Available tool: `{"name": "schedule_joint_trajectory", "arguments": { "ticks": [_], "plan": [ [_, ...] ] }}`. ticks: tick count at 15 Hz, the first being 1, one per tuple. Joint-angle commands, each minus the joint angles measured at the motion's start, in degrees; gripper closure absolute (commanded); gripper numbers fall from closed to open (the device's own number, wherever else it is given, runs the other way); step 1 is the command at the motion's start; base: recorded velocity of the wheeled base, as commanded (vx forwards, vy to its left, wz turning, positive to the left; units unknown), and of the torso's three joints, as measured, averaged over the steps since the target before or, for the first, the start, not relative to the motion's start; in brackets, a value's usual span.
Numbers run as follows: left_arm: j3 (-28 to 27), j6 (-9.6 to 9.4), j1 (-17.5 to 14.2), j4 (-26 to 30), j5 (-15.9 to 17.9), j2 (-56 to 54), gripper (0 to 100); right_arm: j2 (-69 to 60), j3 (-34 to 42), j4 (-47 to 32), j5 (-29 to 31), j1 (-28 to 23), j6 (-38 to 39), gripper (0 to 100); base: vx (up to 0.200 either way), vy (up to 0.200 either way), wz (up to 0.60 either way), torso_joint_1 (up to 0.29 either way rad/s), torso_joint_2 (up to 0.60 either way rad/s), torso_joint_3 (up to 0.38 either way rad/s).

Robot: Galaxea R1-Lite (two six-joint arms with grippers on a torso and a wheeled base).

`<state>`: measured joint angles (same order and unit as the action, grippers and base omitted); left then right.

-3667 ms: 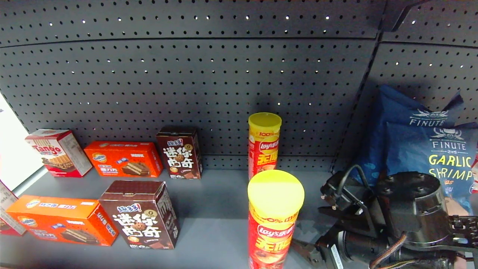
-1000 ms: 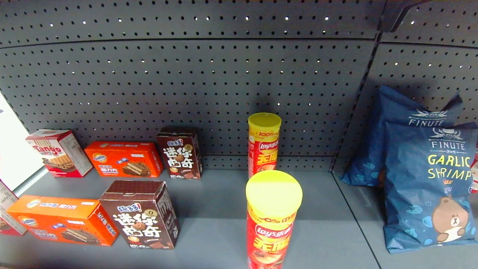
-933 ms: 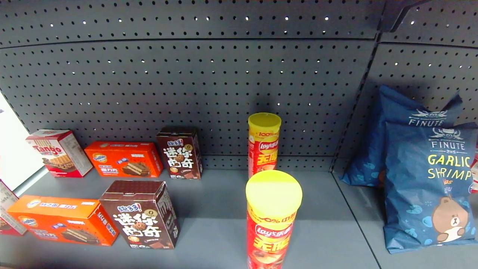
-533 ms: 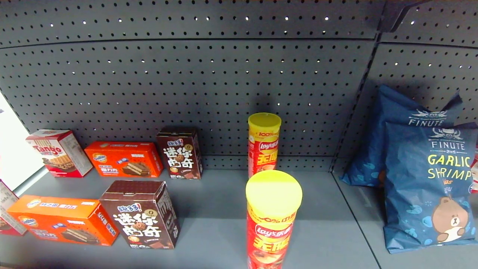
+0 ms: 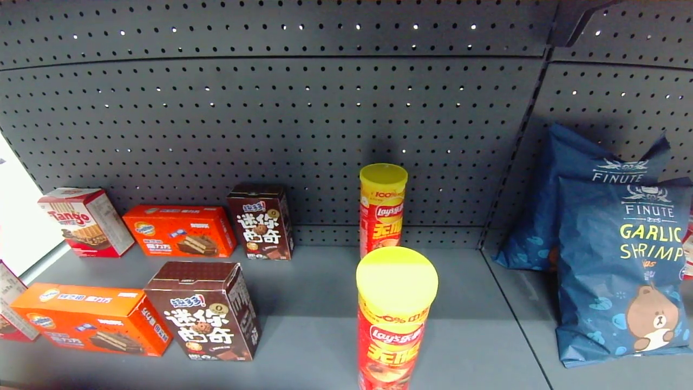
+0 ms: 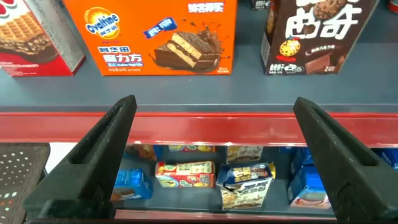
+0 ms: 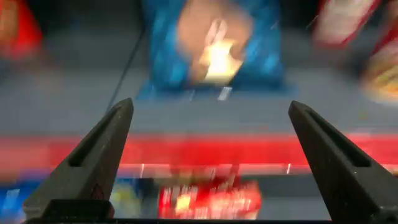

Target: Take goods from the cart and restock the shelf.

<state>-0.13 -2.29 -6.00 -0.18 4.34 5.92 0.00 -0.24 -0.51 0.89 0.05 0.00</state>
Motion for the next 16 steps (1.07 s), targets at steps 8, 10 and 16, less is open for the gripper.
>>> {"name": "schedule_joint_trajectory", "arguments": {
  "ticks": [8, 10, 16],
  "plan": [
    [0.13, 0.53, -0.07, 0.09, -0.3, -0.04, 0, 0.0, 0.24, 0.6, -0.63, 0.04, -0.18, 0, -0.025, 0.0, 0.0, 0.0, 0.0, -0.001],
    [0.13, 0.53, -0.07, 0.18, -0.3, -0.04, 0, 0.0, 0.24, 0.6, -0.54, 0.04, -0.18, 0, 0.0, 0.0, 0.0, 0.0, 0.0, 0.0],
    [0.13, 0.45, -0.24, 0.18, -0.3, -0.04, 0, 0.0, 0.24, 0.6, -0.54, 0.04, -0.18, 0, 0.0, 0.0, 0.0, 0.0, 0.0, 0.0]
  ]
}}
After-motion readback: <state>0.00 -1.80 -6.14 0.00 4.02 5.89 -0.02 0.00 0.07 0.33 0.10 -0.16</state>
